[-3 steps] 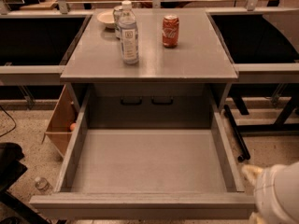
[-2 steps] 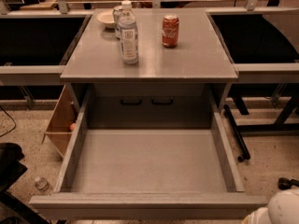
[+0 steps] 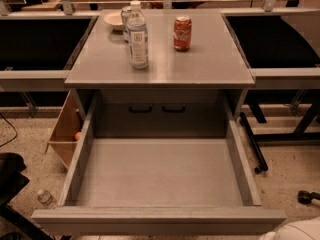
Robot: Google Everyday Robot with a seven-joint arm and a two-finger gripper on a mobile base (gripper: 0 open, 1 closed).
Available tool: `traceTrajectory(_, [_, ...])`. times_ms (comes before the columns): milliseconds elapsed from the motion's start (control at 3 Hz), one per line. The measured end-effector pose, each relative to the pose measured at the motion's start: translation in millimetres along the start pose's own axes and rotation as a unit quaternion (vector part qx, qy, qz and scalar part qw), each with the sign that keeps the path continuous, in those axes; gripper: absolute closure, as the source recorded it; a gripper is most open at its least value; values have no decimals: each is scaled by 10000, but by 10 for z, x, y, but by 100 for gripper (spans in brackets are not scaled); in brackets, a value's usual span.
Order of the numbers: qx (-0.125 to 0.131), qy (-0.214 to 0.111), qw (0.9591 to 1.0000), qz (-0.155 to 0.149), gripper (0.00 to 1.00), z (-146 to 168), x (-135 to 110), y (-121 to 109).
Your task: Close top drawer
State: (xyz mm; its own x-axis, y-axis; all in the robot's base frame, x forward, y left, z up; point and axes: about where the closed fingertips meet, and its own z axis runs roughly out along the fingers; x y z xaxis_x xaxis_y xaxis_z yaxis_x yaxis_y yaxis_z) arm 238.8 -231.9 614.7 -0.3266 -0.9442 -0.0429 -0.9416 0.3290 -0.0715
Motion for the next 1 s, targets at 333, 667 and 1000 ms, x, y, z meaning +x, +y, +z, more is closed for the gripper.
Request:
traceTrajectory(333, [359, -411, 9984, -174, 100, 173, -220, -374])
traceTrajectory(667, [495, -613, 9965, -272, 100, 235, -363, -536])
traceTrajectory(1000, [697, -887, 9925, -481, 100, 263, -675, -819])
